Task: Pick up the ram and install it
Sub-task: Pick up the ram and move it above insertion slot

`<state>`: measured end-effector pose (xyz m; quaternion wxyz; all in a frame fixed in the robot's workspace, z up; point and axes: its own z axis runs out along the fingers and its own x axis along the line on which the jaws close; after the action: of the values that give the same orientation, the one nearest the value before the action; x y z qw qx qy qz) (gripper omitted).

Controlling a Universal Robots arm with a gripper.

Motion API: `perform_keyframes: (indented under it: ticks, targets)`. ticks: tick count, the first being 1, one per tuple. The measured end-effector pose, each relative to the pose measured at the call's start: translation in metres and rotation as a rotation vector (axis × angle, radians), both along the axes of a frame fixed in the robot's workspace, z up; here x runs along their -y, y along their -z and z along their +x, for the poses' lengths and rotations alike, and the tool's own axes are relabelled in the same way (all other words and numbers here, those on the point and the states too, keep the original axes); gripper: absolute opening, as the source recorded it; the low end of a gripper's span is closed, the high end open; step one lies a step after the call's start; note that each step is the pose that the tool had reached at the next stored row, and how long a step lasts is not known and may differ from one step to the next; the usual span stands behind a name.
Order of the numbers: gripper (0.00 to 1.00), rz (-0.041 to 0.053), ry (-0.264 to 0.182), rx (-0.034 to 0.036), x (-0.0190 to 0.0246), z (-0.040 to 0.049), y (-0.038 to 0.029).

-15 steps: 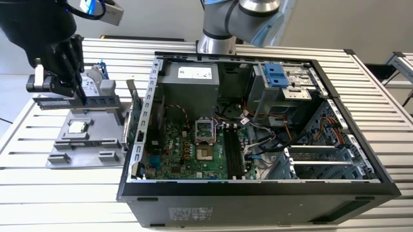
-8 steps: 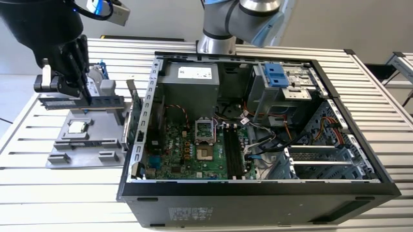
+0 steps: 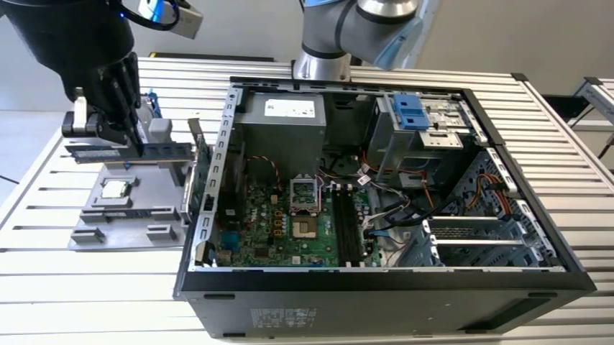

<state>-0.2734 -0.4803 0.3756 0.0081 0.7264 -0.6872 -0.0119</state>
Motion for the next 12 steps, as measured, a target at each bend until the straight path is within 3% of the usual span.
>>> perform_keyframes:
  ticks: [8, 9, 12]
  targets:
    - [0.00, 0.0000, 0.000, -0.0001, 0.0000, 0.0091, 0.0000]
    - [0.00, 0.0000, 0.000, -0.0006, 0.0000, 0.0233, 0.0000]
    - [0.00, -0.0001, 0.000, -0.0007, 0.0000, 0.0271, 0.0000]
